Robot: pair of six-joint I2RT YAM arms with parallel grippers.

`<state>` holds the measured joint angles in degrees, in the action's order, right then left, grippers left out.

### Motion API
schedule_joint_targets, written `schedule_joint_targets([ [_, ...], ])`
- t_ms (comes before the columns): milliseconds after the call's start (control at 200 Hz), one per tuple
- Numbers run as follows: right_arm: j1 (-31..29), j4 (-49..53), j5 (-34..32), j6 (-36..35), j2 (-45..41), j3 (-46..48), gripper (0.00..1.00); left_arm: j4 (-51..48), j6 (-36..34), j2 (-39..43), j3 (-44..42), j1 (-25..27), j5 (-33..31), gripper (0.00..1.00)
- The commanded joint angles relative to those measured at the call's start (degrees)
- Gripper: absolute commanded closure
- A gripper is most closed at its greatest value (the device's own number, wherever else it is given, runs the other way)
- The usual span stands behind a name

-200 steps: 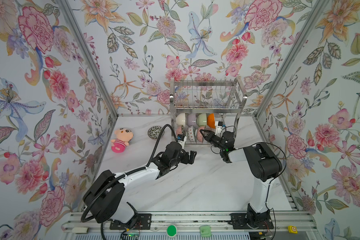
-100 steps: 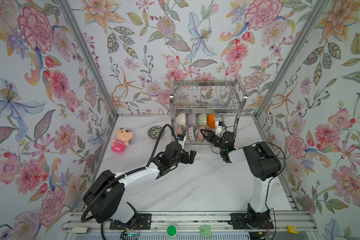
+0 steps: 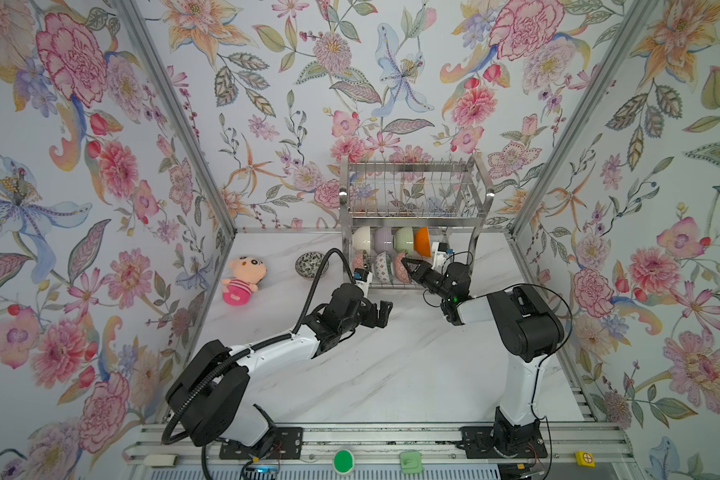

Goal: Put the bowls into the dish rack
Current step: 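Lower the leaf-patterned bowl upright into the rack beside the green-patterned bowl, then open and withdraw the right gripper while the left gripper reaches toward the last bowl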

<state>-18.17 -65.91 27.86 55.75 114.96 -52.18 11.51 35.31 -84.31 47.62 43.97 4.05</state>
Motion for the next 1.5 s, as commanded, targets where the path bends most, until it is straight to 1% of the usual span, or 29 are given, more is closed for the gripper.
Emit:
schedule_joint_targets([
  [0, 0.21, -0.54, 0.53, -1.04, -2.29, 0.36, 0.83, -0.78, -0.42, 0.83, 0.02, 0.71, -0.83, 0.01],
  [260, 0.61, 0.24, 0.45, -1.61, -4.34, 1.6, 0.83, -1.13, -0.42, 0.73, 0.37, 0.67, -0.86, 0.01],
  [505, 1.1, 2.2, -0.33, -3.41, -9.08, 4.78, 0.83, -1.78, -0.83, 0.9, 0.88, 0.57, -1.33, 0.01],
  [661, 1.3, 5.24, -0.65, -5.58, -12.08, 5.85, 0.81, -2.6, -1.34, 1.32, 1.16, 0.68, -2.2, 0.0],
  [796, 1.51, 6.07, -0.52, -6.01, -13.59, 6.3, 0.79, -3.68, -1.9, 1.69, 1.5, 0.71, -3.18, 0.01],
  [1001, 1.48, 7.52, -0.42, -6.92, -16.91, 7.6, 0.78, -6.36, -3.33, 4.68, 1.09, -0.04, -6.1, 0.0],
  [1111, 1.22, 9.41, -0.4, -8.23, -19.43, 8.32, 0.76, -7.76, -3.67, 7.16, 0.08, -2.74, -6.48, 0.01],
  [1196, 0.24, 11.77, -0.52, -10.22, -21.25, 8.79, 0.74, -9.38, -3.54, 8.98, -0.07, -6.25, -6.13, 0.01],
  [1301, -1.75, 16.47, -1.69, -14.48, -23.61, 8.86, 0.71, -11.36, -3.12, 10.9, -0.02, -11.37, -5.61, 0.01],
  [1381, -4.14, 20.48, -3.85, -18.32, -25.57, 8.81, 0.66, -10.98, -2.47, 11.84, -0.73, -15.38, -4.29, 0.01],
  [1496, -8.97, 26.92, -8.16, -25.26, -26.62, 7.37, 0.55, -9.22, -0.36, 11.68, -1.94, -21.71, -1.54, 0.01],
])
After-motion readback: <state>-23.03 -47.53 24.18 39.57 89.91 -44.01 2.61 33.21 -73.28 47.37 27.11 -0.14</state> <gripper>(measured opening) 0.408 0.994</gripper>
